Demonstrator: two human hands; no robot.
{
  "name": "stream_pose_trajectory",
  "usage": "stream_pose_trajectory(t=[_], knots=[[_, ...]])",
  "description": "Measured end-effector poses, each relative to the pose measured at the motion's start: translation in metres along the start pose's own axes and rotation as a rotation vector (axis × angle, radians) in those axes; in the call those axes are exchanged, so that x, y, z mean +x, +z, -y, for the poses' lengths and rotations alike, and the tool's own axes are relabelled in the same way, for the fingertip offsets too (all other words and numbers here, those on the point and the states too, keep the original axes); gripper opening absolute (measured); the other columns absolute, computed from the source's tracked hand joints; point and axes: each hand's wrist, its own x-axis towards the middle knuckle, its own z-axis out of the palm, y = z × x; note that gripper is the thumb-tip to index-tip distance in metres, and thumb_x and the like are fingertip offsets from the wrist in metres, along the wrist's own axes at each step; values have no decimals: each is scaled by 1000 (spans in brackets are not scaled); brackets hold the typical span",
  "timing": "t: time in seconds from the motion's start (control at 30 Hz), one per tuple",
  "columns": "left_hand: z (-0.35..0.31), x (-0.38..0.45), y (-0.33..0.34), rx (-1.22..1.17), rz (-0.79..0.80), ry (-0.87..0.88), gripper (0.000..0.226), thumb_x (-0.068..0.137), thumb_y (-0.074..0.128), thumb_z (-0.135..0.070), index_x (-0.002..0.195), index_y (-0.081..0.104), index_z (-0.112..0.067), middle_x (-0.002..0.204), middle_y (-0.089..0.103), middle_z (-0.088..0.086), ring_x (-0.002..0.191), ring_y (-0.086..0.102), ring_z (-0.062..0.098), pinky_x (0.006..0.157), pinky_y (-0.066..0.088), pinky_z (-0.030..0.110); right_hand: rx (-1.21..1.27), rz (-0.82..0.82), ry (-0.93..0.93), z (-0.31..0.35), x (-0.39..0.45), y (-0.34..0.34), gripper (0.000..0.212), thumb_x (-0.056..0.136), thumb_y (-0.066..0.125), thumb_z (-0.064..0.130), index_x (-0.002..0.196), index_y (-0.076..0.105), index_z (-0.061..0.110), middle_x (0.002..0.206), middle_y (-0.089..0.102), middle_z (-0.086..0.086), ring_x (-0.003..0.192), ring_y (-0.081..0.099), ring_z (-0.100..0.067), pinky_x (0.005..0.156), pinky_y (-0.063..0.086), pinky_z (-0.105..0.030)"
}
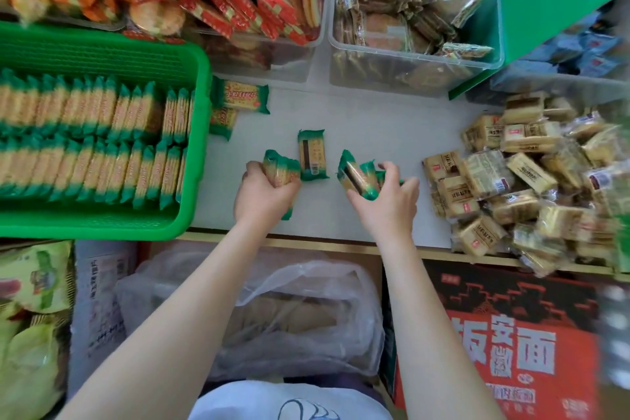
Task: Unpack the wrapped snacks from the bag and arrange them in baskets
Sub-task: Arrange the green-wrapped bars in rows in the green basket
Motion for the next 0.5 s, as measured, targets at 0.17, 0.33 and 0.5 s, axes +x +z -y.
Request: stream_pose_trajectory(t=[0.17, 0.33, 0.5], knots=[[-3, -9, 5, 145, 80, 35, 56, 81, 70, -47, 116, 42, -14, 109, 56, 8, 96, 59, 31, 81, 51, 39, -208, 41, -71, 2, -2, 15, 92, 83, 75, 45, 155, 21, 24, 129, 37, -17, 118, 41, -34, 97, 39, -43], [4, -12, 11, 104, 101, 12, 61, 81, 71, -48, 120, 41, -13, 111, 57, 8, 97, 60, 29, 82, 54, 40, -187, -2, 33, -9, -10, 22, 105, 82, 71, 59, 155, 13, 10, 139, 44, -16, 126, 45, -33, 101, 38, -46], [9, -20, 10, -5, 101, 12, 55, 81, 75, -45, 114, 42, -16, 107, 59, 5, 94, 61, 24, 79, 56, 38, -82, 22, 116, -6, -4, 16, 85, 78, 73, 63, 131, 42, 5, 127, 53, -12, 116, 54, -30, 91, 46, -40]])
